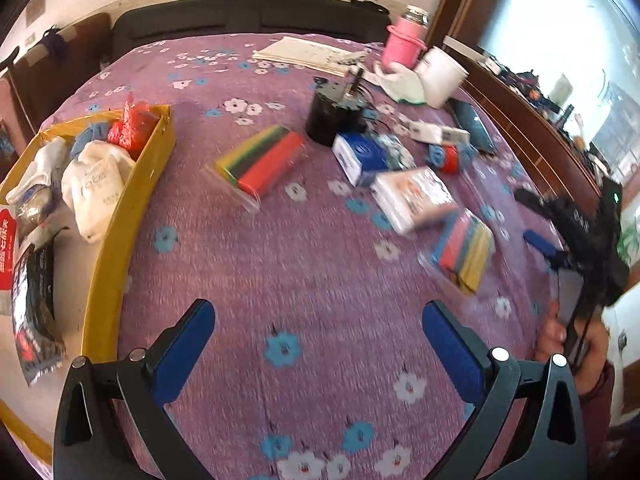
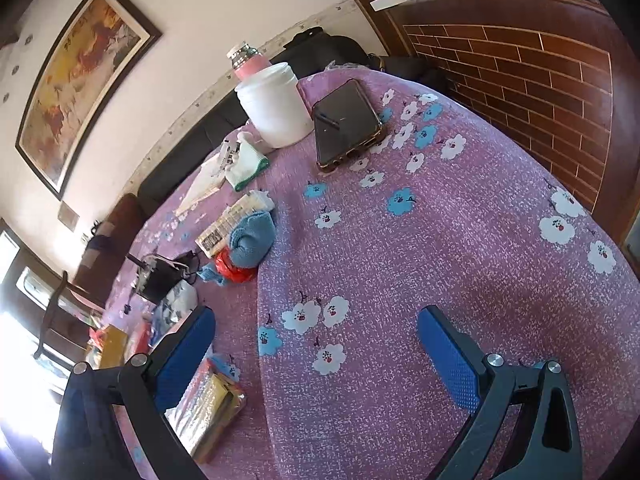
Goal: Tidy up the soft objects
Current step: 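Move both grippers back over the remaining items on the table, then grasp the striped sponge pack with the left gripper while the right grasps another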
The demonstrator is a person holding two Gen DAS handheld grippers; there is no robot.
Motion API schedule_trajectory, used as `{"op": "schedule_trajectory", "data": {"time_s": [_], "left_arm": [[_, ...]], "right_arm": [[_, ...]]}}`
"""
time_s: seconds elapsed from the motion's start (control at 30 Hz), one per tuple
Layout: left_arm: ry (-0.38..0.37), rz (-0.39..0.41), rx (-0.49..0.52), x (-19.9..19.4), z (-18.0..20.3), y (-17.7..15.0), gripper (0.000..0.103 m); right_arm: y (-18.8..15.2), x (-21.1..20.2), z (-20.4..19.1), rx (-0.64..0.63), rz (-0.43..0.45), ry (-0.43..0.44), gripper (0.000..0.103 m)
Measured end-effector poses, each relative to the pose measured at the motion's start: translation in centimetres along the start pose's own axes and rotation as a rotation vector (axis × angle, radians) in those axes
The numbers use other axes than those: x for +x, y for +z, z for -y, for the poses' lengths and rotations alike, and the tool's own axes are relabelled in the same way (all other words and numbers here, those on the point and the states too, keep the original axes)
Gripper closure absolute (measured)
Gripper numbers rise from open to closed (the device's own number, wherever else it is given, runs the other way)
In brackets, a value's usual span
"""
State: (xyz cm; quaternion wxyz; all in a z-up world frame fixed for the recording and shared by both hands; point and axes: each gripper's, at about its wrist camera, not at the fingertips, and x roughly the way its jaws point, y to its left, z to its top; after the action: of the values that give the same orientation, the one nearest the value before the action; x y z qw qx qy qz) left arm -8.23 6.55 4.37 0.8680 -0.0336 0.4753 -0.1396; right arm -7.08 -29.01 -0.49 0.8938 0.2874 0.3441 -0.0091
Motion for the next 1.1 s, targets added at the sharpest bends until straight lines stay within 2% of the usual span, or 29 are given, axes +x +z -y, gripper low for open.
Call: {"op": "schedule_trajectory", "data": {"time_s": [0.17,0.23,0.3,0.33,0.47,0.57,0.67,0.7,0.77,0.8,0.83,0.97,1.1], "left_arm": [[-0.030,0.016,-0.027,1.7,0.2,3.2,0.000],[0.010,0.063,-0.010,2.0,0.1,5.2,0.000],[0.060,0.068,0.042,2.9,0.1,7.0,0.000],[0.098,0.056,0.076,3.7,-0.2,8.1,0.000],[0.154,-0.005,0.151,6.7,-1.0,10.2,0.000],[0.170,-0.049,0.187,8.9,-1.1,10.5,0.000],[0.151,-0.103,0.201,10.7,-0.7,10.1,0.000],[0.144,-0.111,0.206,11.1,-0.4,10.0,0.004],[0.119,-0.091,0.208,10.7,0.0,9.7,0.021],[0.118,-0.085,0.213,10.3,0.3,9.6,0.043],[0.109,-0.083,0.220,9.9,0.6,9.5,0.061],[0.095,-0.064,0.238,8.1,1.1,8.3,0.061],[0.027,-0.039,0.190,5.9,0.5,6.9,0.061]], "right_arm": [[0.0,0.1,-0.1,-0.015,-0.003,-0.013,0.001],[0.0,0.0,0.0,-0.012,-0.003,-0.008,0.001],[0.0,0.0,0.0,-0.013,-0.003,-0.010,0.001],[-0.1,0.0,0.0,-0.014,-0.004,-0.010,0.001],[0.0,0.0,0.1,-0.008,-0.003,-0.001,0.001],[0.0,-0.1,0.1,-0.009,-0.003,-0.002,0.001],[0.0,-0.1,0.1,-0.012,-0.004,-0.006,0.001],[0.0,-0.1,0.0,-0.013,-0.004,-0.006,0.001],[0.0,-0.1,0.1,-0.013,-0.004,-0.006,0.001],[-0.1,-0.1,0.0,-0.014,-0.004,-0.008,0.001],[-0.1,0.0,0.0,-0.016,-0.004,-0.009,0.001],[-0.1,0.1,-0.2,-0.024,-0.006,-0.017,0.001],[-0.1,0.2,-0.2,-0.025,-0.007,-0.019,0.001]]}}
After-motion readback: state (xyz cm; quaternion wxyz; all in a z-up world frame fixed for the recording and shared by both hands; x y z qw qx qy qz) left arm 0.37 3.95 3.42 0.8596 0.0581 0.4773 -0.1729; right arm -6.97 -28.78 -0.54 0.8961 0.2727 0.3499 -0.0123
